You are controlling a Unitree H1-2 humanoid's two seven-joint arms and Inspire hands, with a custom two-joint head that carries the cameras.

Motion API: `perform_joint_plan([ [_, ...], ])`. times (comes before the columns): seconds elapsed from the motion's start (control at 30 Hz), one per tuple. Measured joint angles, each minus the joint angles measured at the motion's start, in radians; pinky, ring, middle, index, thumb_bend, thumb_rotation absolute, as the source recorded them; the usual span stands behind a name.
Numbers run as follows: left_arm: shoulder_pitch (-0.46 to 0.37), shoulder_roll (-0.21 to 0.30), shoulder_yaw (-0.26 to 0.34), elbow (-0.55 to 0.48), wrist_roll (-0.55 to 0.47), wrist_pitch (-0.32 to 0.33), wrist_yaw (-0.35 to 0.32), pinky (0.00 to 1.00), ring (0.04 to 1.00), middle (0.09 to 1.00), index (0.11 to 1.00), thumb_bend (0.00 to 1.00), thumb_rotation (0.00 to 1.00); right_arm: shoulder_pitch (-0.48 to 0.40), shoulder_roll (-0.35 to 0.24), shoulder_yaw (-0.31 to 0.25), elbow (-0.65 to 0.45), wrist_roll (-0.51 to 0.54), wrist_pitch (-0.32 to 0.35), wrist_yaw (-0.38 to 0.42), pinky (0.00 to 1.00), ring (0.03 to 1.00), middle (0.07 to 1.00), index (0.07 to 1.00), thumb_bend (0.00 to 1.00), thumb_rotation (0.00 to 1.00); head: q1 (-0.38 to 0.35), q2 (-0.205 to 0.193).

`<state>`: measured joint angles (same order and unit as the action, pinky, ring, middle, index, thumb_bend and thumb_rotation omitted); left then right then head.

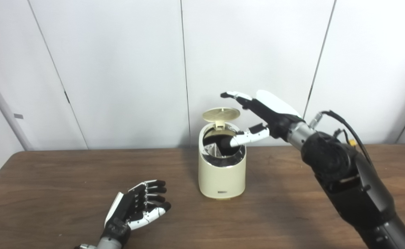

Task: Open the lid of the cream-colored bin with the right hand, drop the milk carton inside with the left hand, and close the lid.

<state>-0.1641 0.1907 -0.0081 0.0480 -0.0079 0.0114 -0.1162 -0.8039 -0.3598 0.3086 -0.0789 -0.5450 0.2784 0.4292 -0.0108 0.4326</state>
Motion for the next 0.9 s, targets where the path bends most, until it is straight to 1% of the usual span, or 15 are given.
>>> perform_joint_plan([
  [0.1, 0.0, -0.006, 0.001, 0.002, 0.0, -0.003, -0.001, 0.54, 0.647, 0.712, 0.748, 0.64, 0.15, -0.01, -0.002, 0.006, 0.009, -0.008, -0.009, 0.007, 0.88, 0.967, 0.918, 0.885, 0.75, 0.65, 0.002, 0.0],
  [0.2, 0.0, -0.01, 0.004, 0.004, 0.0, -0.003, -0.001, 0.54, 0.644, 0.71, 0.747, 0.64, 0.15, -0.006, -0.005, 0.012, 0.002, -0.012, -0.016, 0.027, 0.88, 0.972, 0.913, 0.88, 0.74, 0.63, 0.005, 0.0],
  [0.37, 0.0, -0.012, 0.007, 0.009, 0.0, -0.009, -0.001, 0.53, 0.642, 0.71, 0.743, 0.62, 0.12, 0.014, -0.03, 0.012, -0.057, -0.015, -0.015, 0.073, 0.86, 0.998, 0.911, 0.866, 0.75, 0.6, 0.005, 0.002],
  [0.47, 0.0, -0.013, 0.009, 0.009, 0.0, -0.009, -0.001, 0.54, 0.643, 0.711, 0.741, 0.62, 0.1, 0.032, -0.044, 0.012, -0.09, -0.018, -0.017, 0.092, 0.85, 0.996, 0.896, 0.855, 0.76, 0.6, 0.006, 0.006],
  [0.53, 0.0, -0.014, 0.01, 0.009, 0.0, -0.009, -0.001, 0.54, 0.646, 0.713, 0.745, 0.63, 0.13, 0.042, -0.056, 0.012, -0.105, -0.018, -0.023, 0.102, 0.86, 0.997, 0.892, 0.856, 0.76, 0.6, 0.006, 0.006],
  [0.67, 0.0, -0.015, 0.011, 0.009, 0.0, -0.009, -0.001, 0.54, 0.645, 0.711, 0.745, 0.65, 0.16, 0.061, -0.075, 0.01, -0.137, -0.014, -0.023, 0.125, 0.88, 1.0, 0.891, 0.863, 0.77, 0.61, 0.008, 0.009],
  [0.8, 0.0, -0.015, 0.013, 0.009, 0.004, -0.009, 0.0, 0.54, 0.641, 0.709, 0.747, 0.62, 0.13, 0.068, -0.084, 0.012, -0.161, -0.016, -0.024, 0.144, 0.87, 1.0, 0.883, 0.86, 0.77, 0.59, 0.009, 0.012],
  [0.9, 0.0, -0.016, 0.012, 0.009, 0.006, -0.009, 0.0, 0.54, 0.646, 0.712, 0.745, 0.63, 0.16, 0.068, -0.094, 0.011, -0.163, -0.016, -0.033, 0.152, 0.88, 1.0, 0.879, 0.858, 0.77, 0.59, 0.011, 0.014],
])
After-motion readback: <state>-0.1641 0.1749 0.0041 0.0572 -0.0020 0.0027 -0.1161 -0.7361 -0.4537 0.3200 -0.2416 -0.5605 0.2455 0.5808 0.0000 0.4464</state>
